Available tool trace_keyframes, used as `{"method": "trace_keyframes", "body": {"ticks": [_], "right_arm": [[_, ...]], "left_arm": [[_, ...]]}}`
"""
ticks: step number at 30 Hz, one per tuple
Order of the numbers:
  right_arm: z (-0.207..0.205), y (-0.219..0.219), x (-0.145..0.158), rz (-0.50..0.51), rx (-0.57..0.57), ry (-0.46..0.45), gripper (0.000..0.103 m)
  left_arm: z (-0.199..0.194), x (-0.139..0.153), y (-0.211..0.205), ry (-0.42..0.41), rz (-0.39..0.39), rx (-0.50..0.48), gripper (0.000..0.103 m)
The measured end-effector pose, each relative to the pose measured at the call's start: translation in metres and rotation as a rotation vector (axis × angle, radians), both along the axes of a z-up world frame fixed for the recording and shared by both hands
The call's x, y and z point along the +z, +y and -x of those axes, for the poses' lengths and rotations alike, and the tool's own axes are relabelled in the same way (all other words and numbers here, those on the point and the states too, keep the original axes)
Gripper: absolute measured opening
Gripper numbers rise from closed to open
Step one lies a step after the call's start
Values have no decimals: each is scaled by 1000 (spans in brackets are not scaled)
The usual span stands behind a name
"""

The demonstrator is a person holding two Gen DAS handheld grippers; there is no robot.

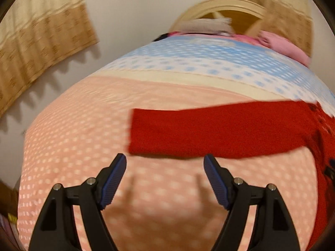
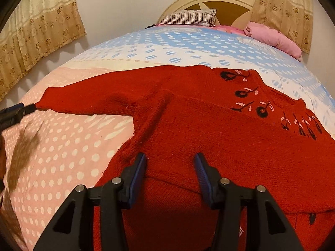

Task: Fold small clothes
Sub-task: 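Open the left tool and move it to the other sleeve cuff, then grasp the other sleeve cuff with the left tool and lift it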

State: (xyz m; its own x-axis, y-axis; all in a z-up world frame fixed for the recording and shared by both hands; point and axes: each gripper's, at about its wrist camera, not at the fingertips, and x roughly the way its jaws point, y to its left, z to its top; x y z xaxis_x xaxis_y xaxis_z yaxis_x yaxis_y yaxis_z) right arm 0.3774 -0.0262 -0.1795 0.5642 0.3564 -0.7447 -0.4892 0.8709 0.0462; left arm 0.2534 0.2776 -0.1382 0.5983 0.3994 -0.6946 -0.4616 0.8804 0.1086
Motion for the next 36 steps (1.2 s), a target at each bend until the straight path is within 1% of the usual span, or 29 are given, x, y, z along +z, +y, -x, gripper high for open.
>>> {"method": "trace_keyframes", "body": {"ticks": [2,4,8,11,15,17,22,24,25,28,29,31,34,36], "right_arm": [[2,0,0,-1,3,-1,51],[5,1,0,0,8,-8,51],[6,0,1,-6,4,-12,51],[7,-1,1,-13,8,-14,52],[6,-1,1,-20,11,-10,52],[6,-1,1,-14,9,-14,52],[7,0,1,-5,6,-22,52],[7,0,1,-5,6,-23,52],[7,0,1,-5,6,-23,52],[7,0,1,-7,6,-22,52],[7,0,1,-7,7,-22,52],[7,-1,1,-12,5,-21,52],[6,-2,2,-19,3,-19,52],[6,-2,2,-22,1,-19,53]], "left_arm": [[0,-3,15,8,1,39,79],[-1,-5,29,4,19,72,79],[-3,-7,44,-2,71,95,79],[-11,-10,48,8,94,95,79],[-26,-16,49,26,95,87,79],[-34,-20,51,35,111,84,79],[-51,-32,60,55,149,109,78],[-53,-36,63,43,188,100,65],[-53,-36,64,34,208,88,57],[-54,-34,59,30,209,52,25],[-53,-32,58,33,200,50,21],[-52,-27,58,22,211,40,11],[-49,-15,58,-12,235,28,10],[-47,-6,55,-27,236,20,10]]}}
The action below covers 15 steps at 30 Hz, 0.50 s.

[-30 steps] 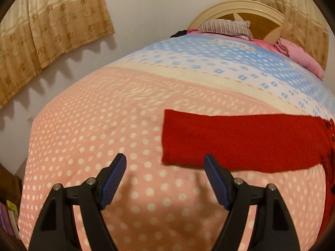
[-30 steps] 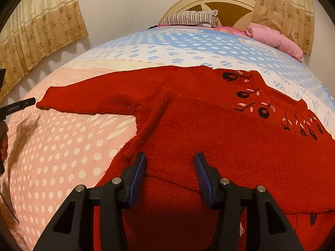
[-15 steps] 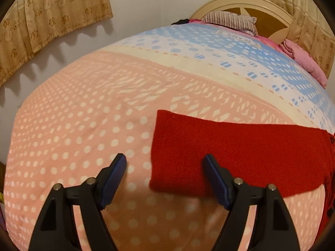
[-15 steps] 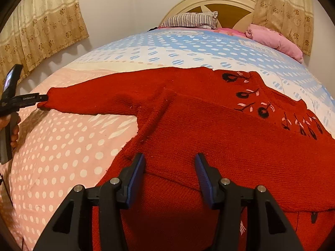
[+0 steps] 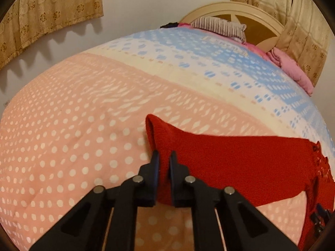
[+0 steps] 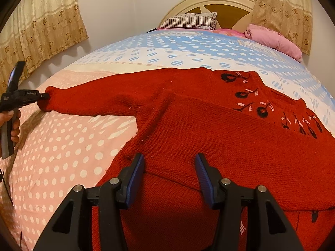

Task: Fold small clothes
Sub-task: 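Grasp the other sleeve cuff with the left tool and lift it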

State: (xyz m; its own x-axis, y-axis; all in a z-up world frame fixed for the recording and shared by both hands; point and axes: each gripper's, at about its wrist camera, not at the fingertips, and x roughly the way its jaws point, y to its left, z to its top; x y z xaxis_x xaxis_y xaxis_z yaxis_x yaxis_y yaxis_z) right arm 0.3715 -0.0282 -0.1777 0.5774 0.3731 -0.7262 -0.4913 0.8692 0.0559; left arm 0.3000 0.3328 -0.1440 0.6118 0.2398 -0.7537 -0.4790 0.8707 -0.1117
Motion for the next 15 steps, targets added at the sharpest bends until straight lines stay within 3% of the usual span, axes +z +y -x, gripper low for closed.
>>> {"method": "trace_keyframes", "body": {"ticks": [6,8,15], "right_arm": [[-4,-1,-1,-16,12,26,58],[-4,0,0,-38,45,42,76],[12,-10,18,-61,64,53,76]], "left_arm": [[-2,30,-26,-35,20,-92,8],[-3,40,-36,-48,29,-114,8],[-1,69,-67,-82,35,-197,8]]}}
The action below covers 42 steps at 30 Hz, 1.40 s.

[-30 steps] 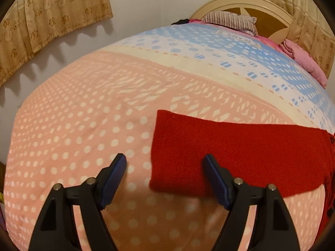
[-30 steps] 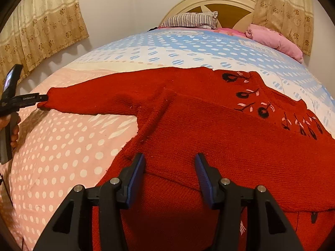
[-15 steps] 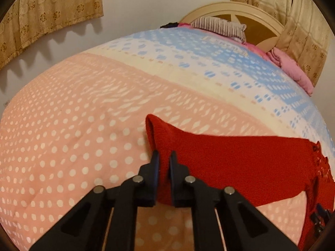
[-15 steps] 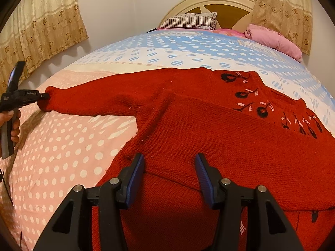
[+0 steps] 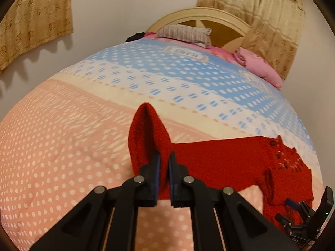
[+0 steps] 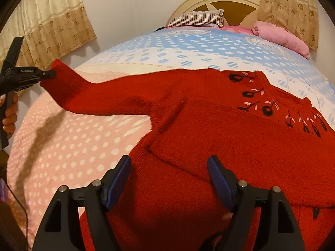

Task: Fold small clothes
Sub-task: 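Grasp the other sleeve cuff with the left tool and lift it, then fold the held sleeve across the sweater body and open the left tool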

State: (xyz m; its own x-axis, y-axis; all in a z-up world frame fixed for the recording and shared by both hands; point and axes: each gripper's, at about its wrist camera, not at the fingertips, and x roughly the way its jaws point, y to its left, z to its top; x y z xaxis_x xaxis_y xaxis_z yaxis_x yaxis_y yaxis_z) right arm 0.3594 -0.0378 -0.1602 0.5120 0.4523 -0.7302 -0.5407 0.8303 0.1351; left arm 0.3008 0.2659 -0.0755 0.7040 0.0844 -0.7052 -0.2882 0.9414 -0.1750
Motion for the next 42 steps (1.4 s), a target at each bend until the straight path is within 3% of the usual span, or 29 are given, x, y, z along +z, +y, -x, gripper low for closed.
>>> {"method": "trace_keyframes", "body": {"ticks": [6,21,42], "right_arm": [[23,-30,15,-26,22,29,76],[100,-105,18,-75,32,76,76],[116,-195,-9,-246,-146,74,76]], "left_arm": [[0,17,-21,-35,67,-45,8],[-17,63,-114,-103,119,-172,7],[-47,107,-259,-144,199,-333,7]]}}
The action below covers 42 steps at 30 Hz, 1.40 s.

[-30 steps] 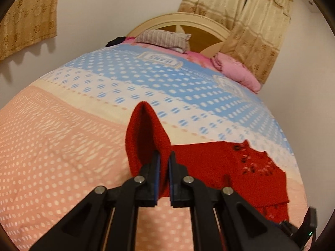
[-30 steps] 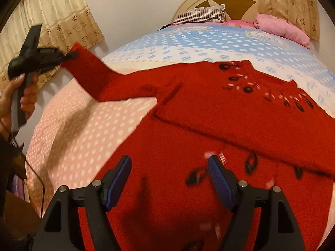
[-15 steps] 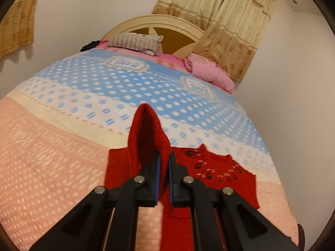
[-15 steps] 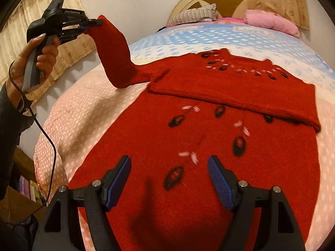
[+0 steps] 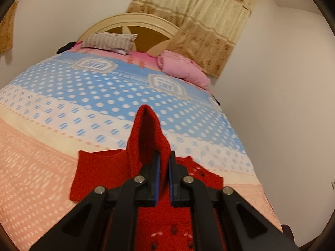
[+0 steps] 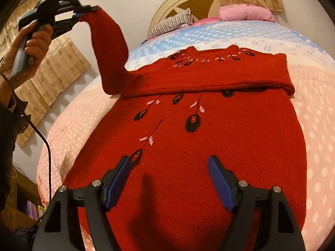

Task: Fold small clothes
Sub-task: 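Fold the held sleeve across the sweater body and open the left tool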

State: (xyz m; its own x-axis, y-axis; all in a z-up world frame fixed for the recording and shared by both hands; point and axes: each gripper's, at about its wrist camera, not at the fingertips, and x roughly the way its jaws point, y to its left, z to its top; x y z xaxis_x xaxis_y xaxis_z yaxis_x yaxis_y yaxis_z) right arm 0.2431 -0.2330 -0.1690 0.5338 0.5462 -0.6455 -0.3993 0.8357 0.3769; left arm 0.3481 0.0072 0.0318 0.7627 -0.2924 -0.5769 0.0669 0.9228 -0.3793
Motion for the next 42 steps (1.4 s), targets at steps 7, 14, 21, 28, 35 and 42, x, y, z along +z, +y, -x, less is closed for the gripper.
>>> {"method": "trace_keyframes", "body": {"ticks": [7,14,21,28,35,42], "right_arm": [[-1,-3,-1,-23,-1,-4,76],[2,-3,-4,-18,5,-19,78],[6,-7,-7,-42,25,-33,79],[11,-13,-8,-75,32,-52,80],[13,-8,2,-31,19,-42,80],[-35,-45,35,-100,-142,60,80]], "left_arm": [[-7,-2,-55,11,27,-84,7],[-9,-43,-115,43,-6,-142,7],[-6,-101,-167,79,-198,-195,25],[37,-104,-95,-28,-352,-146,72],[31,-151,7,114,-531,40,72],[17,-180,51,208,-409,103,86]]}}
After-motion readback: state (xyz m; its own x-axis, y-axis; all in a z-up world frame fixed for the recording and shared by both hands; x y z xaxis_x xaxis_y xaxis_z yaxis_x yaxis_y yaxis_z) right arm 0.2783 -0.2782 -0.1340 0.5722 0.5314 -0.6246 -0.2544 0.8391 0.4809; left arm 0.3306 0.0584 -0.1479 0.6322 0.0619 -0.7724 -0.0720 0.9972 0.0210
